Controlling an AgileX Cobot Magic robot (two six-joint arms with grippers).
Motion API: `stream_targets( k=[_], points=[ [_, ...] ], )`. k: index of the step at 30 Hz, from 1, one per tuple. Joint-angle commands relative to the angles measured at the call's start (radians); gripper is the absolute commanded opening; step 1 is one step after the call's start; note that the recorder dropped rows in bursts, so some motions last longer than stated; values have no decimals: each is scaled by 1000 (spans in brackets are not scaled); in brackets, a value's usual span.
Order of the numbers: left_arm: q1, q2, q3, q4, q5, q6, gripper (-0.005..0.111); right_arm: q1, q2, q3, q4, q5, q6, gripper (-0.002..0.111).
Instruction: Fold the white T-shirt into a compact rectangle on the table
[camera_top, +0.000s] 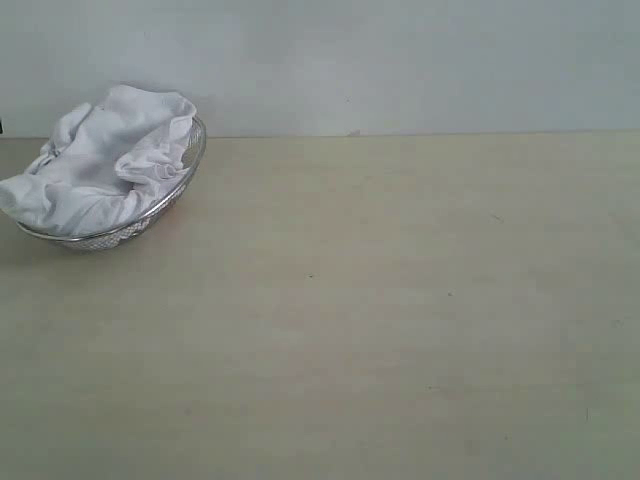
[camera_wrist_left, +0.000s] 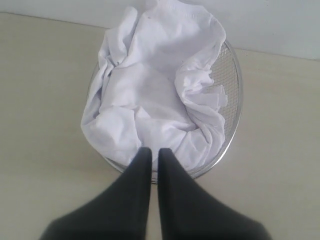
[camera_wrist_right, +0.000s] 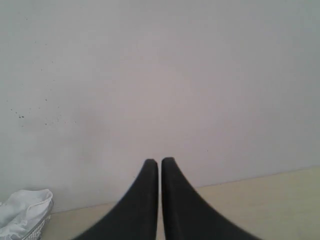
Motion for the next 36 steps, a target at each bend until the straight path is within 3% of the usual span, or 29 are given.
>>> stream_targets(
  k=[1, 36],
  points=[
    [2, 5, -6, -17, 12, 11, 5, -3, 5, -7, -13, 1, -3, 0],
    [2, 5, -6, -25, 12, 11, 5, -3, 5, -7, -13, -41, -3, 0]
  ],
)
